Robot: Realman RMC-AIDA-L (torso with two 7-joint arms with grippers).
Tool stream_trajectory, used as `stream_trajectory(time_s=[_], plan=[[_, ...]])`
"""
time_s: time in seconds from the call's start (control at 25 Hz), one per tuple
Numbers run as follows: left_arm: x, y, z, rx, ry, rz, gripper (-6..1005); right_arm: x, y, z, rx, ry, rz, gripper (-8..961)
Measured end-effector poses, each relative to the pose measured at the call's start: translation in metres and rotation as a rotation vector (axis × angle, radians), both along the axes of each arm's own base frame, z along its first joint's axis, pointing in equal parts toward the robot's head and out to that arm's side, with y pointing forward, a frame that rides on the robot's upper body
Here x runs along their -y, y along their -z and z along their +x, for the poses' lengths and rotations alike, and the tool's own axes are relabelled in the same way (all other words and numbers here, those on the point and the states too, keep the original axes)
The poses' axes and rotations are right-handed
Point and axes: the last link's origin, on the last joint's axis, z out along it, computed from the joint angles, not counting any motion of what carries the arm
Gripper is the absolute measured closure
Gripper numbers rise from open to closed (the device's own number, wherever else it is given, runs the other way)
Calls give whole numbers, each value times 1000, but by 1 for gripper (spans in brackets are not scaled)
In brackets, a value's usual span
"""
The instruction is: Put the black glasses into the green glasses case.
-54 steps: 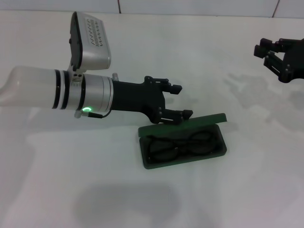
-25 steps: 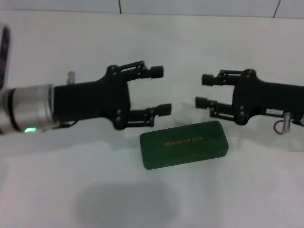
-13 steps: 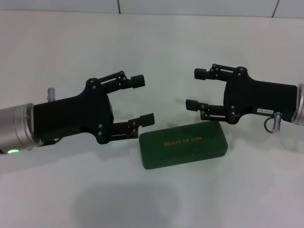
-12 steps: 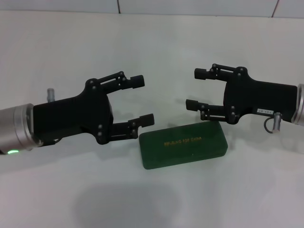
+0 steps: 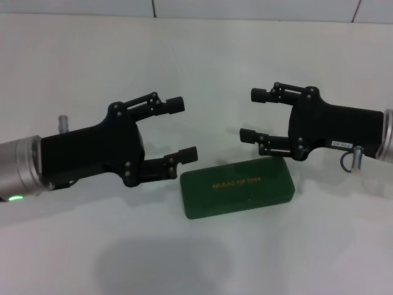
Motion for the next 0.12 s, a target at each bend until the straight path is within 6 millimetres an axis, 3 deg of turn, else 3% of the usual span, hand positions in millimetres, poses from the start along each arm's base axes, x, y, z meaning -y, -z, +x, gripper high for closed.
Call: stream_trajectory(time_s=[0.12], plan=[[0,0,0,1,2,8,201,-1,0,0,2,2,2,222]])
